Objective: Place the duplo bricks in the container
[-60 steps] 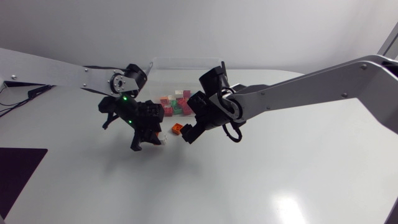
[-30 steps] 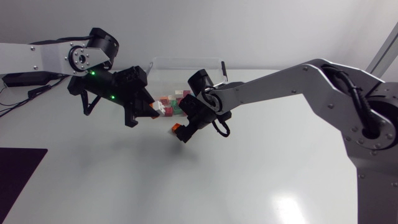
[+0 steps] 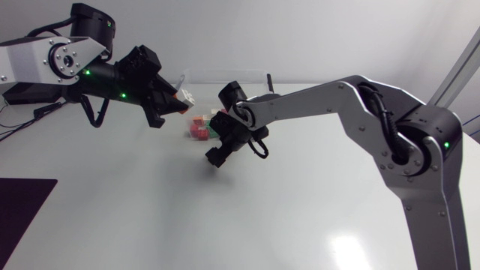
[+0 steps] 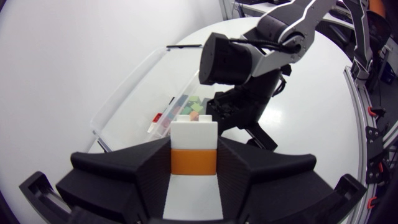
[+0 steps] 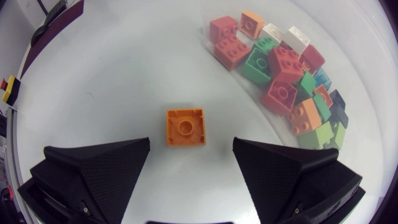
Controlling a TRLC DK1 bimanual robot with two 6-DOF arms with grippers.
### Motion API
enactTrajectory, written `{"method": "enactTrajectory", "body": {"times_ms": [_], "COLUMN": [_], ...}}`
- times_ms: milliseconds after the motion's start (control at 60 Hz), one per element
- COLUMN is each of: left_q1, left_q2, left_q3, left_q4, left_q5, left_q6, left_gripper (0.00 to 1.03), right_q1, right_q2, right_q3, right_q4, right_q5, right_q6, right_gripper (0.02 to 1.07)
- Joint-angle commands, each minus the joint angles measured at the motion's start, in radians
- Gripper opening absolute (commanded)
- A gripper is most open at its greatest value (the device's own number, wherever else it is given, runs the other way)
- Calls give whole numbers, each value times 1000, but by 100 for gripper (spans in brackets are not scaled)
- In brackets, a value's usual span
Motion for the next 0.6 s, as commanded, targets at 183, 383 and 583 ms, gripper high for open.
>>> {"method": "enactTrajectory", "body": {"times_ms": [183,383,583], "left_q1": [30,41,36], "left_q2": [-24,-12,20], "left_q3": [-25,-25,-4], "left_q4": [160,234,271], "left_q5": [16,14,13], "left_q6": [-170,-236,-273], "left_gripper": [10,10,10], "right_q1": [23,35,41], "right_q2": [91,143,168], "right_q3": [118,201,212], "right_q4": [-74,-133,-139], "right_q5": [2,11,48], "right_q6": [-25,-28,-27], "right_gripper": [92,87,61]}}
